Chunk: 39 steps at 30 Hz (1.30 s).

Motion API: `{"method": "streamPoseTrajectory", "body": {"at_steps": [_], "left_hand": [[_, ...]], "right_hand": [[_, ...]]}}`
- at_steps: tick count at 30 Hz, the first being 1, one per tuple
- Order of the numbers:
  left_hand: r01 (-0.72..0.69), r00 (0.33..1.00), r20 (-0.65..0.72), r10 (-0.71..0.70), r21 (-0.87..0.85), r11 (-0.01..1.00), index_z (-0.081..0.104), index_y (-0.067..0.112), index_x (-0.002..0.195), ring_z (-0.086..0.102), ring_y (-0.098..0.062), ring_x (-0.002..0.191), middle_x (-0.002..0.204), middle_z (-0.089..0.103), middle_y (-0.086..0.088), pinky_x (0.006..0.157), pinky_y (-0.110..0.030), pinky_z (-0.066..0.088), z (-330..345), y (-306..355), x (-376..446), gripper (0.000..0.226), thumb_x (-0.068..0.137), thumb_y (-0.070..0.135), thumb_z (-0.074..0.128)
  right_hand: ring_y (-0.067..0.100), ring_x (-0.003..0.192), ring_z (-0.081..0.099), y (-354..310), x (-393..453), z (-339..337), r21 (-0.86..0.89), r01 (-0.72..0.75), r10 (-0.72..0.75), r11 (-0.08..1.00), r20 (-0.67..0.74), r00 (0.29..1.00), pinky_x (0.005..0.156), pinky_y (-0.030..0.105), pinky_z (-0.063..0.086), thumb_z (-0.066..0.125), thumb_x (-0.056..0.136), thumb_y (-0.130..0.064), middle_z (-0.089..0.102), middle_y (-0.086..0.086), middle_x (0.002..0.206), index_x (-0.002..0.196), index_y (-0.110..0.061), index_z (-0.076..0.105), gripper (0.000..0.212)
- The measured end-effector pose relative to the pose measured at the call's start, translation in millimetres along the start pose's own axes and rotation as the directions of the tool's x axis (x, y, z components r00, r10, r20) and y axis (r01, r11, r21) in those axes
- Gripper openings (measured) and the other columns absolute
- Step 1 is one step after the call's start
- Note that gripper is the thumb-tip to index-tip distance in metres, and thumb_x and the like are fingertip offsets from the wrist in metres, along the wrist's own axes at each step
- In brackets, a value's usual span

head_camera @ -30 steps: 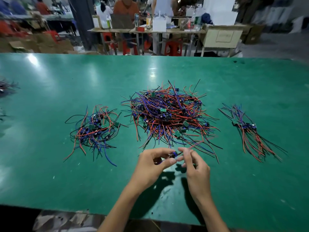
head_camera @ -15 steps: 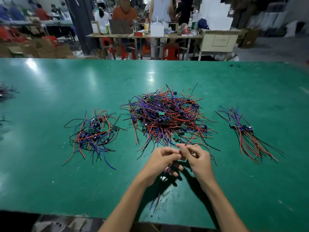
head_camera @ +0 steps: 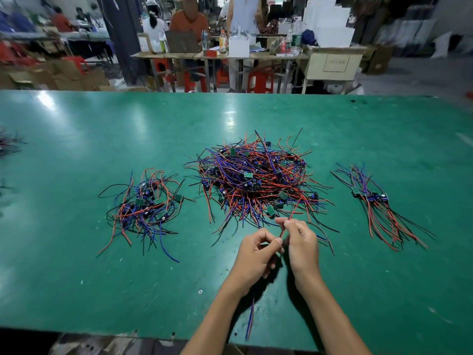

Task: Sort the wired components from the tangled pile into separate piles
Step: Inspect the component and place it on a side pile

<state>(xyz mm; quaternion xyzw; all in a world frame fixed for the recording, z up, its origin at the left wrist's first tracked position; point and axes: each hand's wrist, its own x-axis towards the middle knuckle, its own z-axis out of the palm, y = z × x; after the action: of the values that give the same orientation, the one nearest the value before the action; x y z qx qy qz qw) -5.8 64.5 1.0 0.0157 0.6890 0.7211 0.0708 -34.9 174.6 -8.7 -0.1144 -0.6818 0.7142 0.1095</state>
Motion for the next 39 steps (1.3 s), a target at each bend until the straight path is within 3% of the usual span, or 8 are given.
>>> {"method": "streamPoseTrajectory", "body": {"at_steps": [11, 14, 19, 22, 24, 28, 35, 39], "left_hand": [[0.006, 1.000, 0.029, -0.006, -0.003, 1.000, 0.064, 0.027, 0.067, 0.054, -0.014, 0.047, 0.066, 0.062, -0.012, 0.036, -0.018, 0.034, 1.6, -0.2, -2.1, 0.031, 0.096, 0.015, 0.065], [-0.016, 0.999, 0.035, 0.017, -0.027, 0.999, 0.067, 0.027, 0.067, 0.056, -0.014, 0.051, 0.070, 0.065, -0.011, 0.043, -0.019, 0.039, 1.0, -0.9, -4.3, 0.030, 0.095, 0.015, 0.066], [-0.049, 0.998, -0.054, 0.040, -0.182, 0.982, 0.077, 0.018, 0.082, 0.053, -0.008, 0.061, 0.068, 0.062, 0.002, 0.061, -0.017, 0.043, -5.5, 0.0, -5.8, 0.008, 0.089, 0.021, 0.075], [-0.002, 0.996, -0.079, -0.037, -0.443, 0.896, 0.075, 0.011, 0.097, 0.055, -0.006, 0.062, 0.072, 0.064, 0.002, 0.058, -0.018, 0.044, -10.1, 2.9, -2.0, 0.020, 0.084, 0.025, 0.070], [0.010, 0.994, -0.081, -0.078, -0.628, 0.778, 0.068, 0.007, 0.105, 0.060, -0.006, 0.058, 0.072, 0.066, 0.002, 0.054, -0.019, 0.049, -13.1, 4.9, -1.1, 0.024, 0.086, 0.021, 0.065], [-0.036, 0.968, -0.172, -0.180, -0.812, 0.583, 0.078, 0.016, 0.092, 0.054, -0.007, 0.060, 0.071, 0.061, 0.004, 0.058, -0.021, 0.046, -26.1, 3.1, -0.8, 0.017, 0.083, 0.023, 0.064], [-0.011, 0.955, -0.169, -0.243, -0.841, 0.542, 0.065, 0.017, 0.102, 0.044, -0.034, 0.099, 0.089, 0.053, -0.009, 0.069, -0.035, 0.039, -26.5, 1.4, 1.4, 0.024, 0.080, 0.025, 0.066], [-0.013, 0.966, -0.176, -0.187, -0.760, 0.650, 0.059, 0.018, 0.092, 0.051, -0.007, 0.058, 0.067, 0.055, 0.004, 0.051, -0.018, 0.040, -24.1, 4.2, -2.9, 0.031, 0.068, 0.028, 0.077]], "right_hand": [[0.009, 0.061, 0.040, -35.8, 43.0, -4.6, 0.144, -0.168, 0.178, 0.975, -0.062, 0.982, 0.054, 0.024, 0.030, 0.047, 0.099, -0.014, 0.066, -0.004, 0.092, 0.086, -0.022, 0.073, 0.030], [0.010, 0.062, 0.036, -40.6, 45.1, -9.9, 0.320, -0.305, 0.315, 0.897, 0.021, 0.949, 0.056, 0.026, 0.029, 0.049, 0.100, -0.019, 0.067, -0.007, 0.086, 0.089, -0.020, 0.072, 0.026], [0.007, 0.067, 0.054, -32.5, 39.1, -28.0, 0.329, -0.294, 0.207, 0.897, 0.275, 0.939, 0.065, 0.025, 0.041, 0.041, 0.106, -0.045, 0.075, -0.004, 0.103, 0.119, -0.022, 0.071, 0.040], [0.009, 0.064, 0.062, -15.1, 16.4, -30.6, -0.063, 0.040, -0.023, 0.997, 0.251, 0.968, 0.061, 0.022, 0.050, 0.064, 0.099, -0.029, 0.075, 0.001, 0.101, 0.113, -0.031, 0.069, 0.016], [0.006, 0.071, 0.065, 0.9, 1.6, -29.3, -0.326, 0.396, -0.248, 0.858, 0.410, 0.877, 0.069, 0.021, 0.051, 0.078, 0.087, -0.019, 0.073, -0.011, 0.097, 0.110, -0.038, 0.069, 0.031], [0.007, 0.067, 0.061, -2.4, -15.9, -13.7, -0.334, 0.563, -0.376, 0.756, 0.483, 0.791, 0.063, 0.012, 0.044, 0.082, 0.079, -0.027, 0.071, -0.021, 0.092, 0.107, -0.040, 0.070, 0.033], [0.001, 0.061, 0.050, -7.3, -25.5, -10.2, -0.166, 0.363, -0.251, 0.917, 0.466, 0.848, 0.059, 0.015, 0.042, 0.092, 0.069, -0.042, 0.075, -0.011, 0.086, 0.101, -0.039, 0.077, 0.035], [0.009, 0.071, 0.064, -11.1, -24.4, -8.6, -0.022, 0.163, -0.144, 0.986, 0.372, 0.917, 0.070, 0.025, 0.051, 0.084, 0.074, -0.035, 0.078, 0.001, 0.082, 0.086, -0.031, 0.081, 0.013]]}}
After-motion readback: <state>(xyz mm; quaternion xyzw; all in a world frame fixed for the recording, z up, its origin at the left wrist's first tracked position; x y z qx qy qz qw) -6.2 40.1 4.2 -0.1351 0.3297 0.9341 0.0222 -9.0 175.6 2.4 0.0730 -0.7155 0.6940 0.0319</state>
